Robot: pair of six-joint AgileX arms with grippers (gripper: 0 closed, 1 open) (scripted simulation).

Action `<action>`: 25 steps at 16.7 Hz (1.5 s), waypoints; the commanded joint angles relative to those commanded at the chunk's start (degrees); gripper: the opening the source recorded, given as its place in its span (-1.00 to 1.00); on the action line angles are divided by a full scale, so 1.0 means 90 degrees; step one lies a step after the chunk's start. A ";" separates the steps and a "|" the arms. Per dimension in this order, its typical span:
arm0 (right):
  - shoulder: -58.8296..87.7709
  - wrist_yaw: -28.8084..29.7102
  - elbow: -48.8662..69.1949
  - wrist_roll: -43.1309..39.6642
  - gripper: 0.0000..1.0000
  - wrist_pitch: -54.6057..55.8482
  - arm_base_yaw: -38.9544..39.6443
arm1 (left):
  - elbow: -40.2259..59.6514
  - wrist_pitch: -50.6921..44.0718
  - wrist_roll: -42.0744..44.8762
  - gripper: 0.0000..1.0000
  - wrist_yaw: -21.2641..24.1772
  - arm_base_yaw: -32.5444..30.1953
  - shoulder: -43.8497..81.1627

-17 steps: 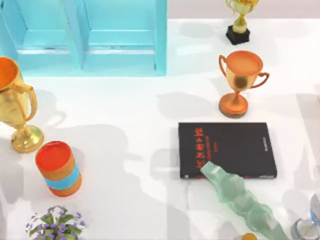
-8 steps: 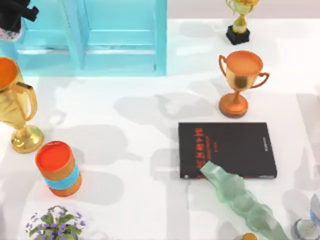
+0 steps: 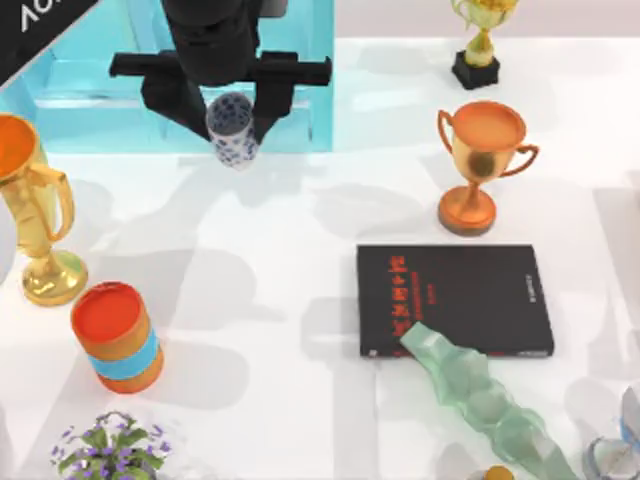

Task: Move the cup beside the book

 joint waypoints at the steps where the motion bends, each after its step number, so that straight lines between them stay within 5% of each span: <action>1: 0.0000 0.0000 0.0000 0.0000 1.00 0.0000 0.0000 | 0.0086 -0.0088 -0.0413 -1.00 0.0004 -0.0226 0.0170; 7: 0.0000 0.0000 0.0000 0.0000 1.00 0.0000 0.0000 | 0.0350 -0.0387 -0.1768 -1.00 0.0016 -0.0976 0.0758; 14: 0.0000 0.0000 0.0000 0.0000 1.00 0.0000 0.0000 | 0.0231 -0.0270 -0.1748 -1.00 0.0017 -0.0944 0.0728; 25: 0.0000 0.0000 0.0000 0.0000 1.00 0.0000 0.0000 | -0.1390 0.1295 -0.1754 -1.00 0.0015 -0.0962 0.0699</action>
